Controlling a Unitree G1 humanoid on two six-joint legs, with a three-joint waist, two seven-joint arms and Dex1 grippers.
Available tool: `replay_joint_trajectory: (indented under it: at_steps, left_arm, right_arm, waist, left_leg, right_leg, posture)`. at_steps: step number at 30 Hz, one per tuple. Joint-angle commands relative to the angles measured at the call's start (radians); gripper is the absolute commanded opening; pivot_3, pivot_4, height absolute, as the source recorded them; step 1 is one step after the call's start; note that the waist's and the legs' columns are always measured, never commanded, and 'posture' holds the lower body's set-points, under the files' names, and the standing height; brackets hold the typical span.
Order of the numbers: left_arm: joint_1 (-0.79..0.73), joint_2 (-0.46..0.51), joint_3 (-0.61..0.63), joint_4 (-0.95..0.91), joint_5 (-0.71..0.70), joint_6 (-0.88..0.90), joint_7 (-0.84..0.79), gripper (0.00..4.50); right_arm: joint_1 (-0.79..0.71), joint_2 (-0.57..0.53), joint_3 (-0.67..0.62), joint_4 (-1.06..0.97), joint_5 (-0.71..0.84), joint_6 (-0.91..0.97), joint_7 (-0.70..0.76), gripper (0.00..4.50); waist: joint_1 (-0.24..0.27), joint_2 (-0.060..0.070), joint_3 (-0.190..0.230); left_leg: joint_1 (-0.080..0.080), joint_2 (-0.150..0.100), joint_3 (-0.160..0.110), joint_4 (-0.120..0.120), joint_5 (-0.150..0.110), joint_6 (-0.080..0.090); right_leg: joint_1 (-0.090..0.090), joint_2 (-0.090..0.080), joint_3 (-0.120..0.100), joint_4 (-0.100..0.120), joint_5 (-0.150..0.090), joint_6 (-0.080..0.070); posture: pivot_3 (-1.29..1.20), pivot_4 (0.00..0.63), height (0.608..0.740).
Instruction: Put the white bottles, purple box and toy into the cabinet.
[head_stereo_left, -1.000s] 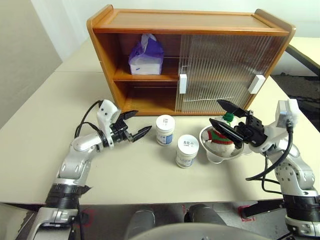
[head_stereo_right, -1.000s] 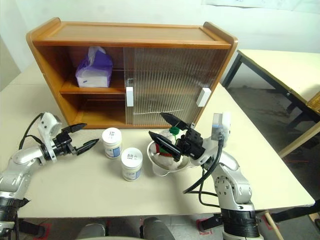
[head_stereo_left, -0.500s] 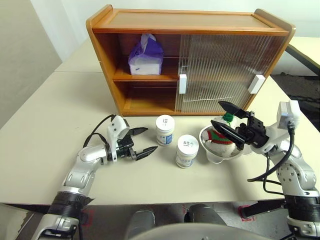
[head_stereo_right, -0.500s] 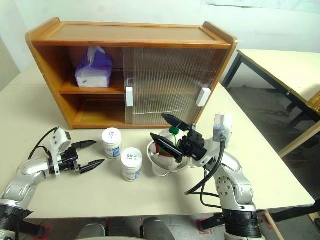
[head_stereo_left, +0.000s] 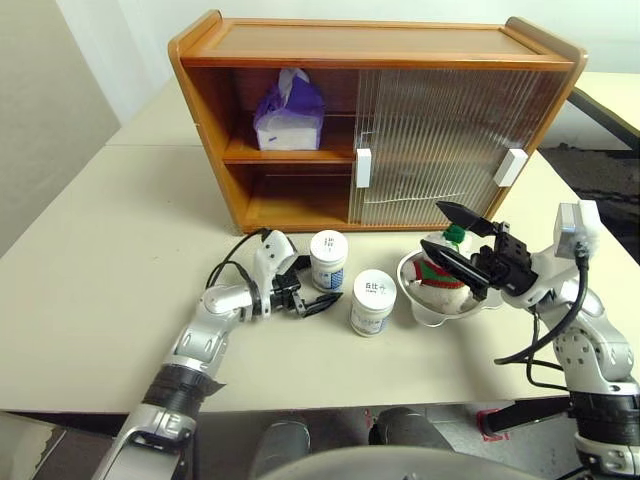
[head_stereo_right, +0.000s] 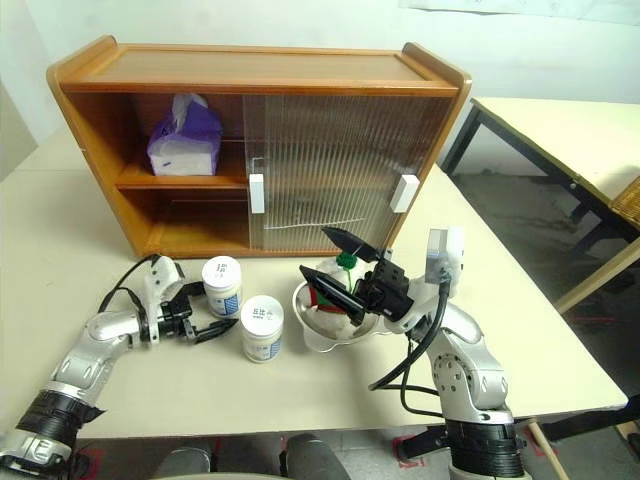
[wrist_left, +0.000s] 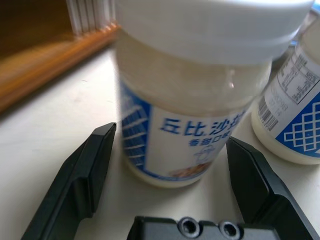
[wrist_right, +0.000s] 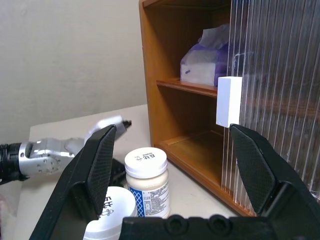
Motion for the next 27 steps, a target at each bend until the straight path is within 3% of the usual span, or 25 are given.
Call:
replay_joint_trajectory:
  at_steps: [1, 4, 8, 15, 27]
  left_arm:
    - [-0.017, -0.026, -0.026, 0.039, 0.025, -0.011, 0.014, 4.49]
    - [-0.023, -0.041, -0.024, 0.051, 0.031, -0.005, 0.027, 4.31]
    - [-0.019, -0.047, -0.011, 0.051, 0.018, 0.034, 0.042, 3.19]
    - [-0.005, -0.047, 0.029, 0.038, -0.003, 0.029, 0.079, 3.14]
    - [-0.141, -0.090, 0.162, 0.065, 0.006, 0.071, 0.336, 3.14]
  right_arm:
    - [0.001, -0.006, 0.006, -0.016, -0.003, 0.011, -0.004, 4.50]
    - [-0.002, -0.008, 0.008, -0.015, -0.003, 0.014, -0.003, 4.50]
    - [-0.008, -0.011, 0.004, -0.012, -0.001, 0.018, 0.000, 4.50]
    - [-0.016, -0.009, 0.007, -0.016, -0.001, 0.025, -0.004, 4.50]
    - [-0.034, -0.003, 0.019, -0.024, -0.003, 0.043, -0.015, 4.50]
  waist:
    - [0.000, 0.000, 0.000]
    - [0.001, 0.000, 0.000]
    - [0.000, 0.001, 0.000]
    - [-0.002, 0.001, -0.001]
    - [0.003, 0.000, 0.000]
  left_leg:
    - [0.000, 0.000, 0.000, 0.000, 0.000, 0.000]
    - [0.000, 0.000, 0.000, 0.001, 0.000, 0.000]
    - [0.001, -0.001, 0.000, 0.001, 0.000, 0.001]
    - [0.002, 0.000, 0.000, 0.001, 0.000, 0.000]
    - [0.001, -0.001, 0.000, 0.001, 0.001, 0.000]
  right_leg:
    - [0.000, 0.000, 0.000, 0.000, 0.000, 0.000]
    - [0.001, 0.000, 0.000, 0.000, 0.000, 0.001]
    - [0.003, 0.000, 0.000, 0.000, -0.002, 0.006]
    - [0.003, 0.000, 0.000, 0.000, -0.002, 0.006]
    - [0.003, 0.000, 0.000, -0.001, 0.000, 0.002]
  posture:
    - [-0.15, 0.000, 0.740]
    - [-0.15, 0.000, 0.740]
    - [-0.15, 0.000, 0.740]
    - [-0.14, 0.000, 0.740]
    - [-0.13, 0.000, 0.740]
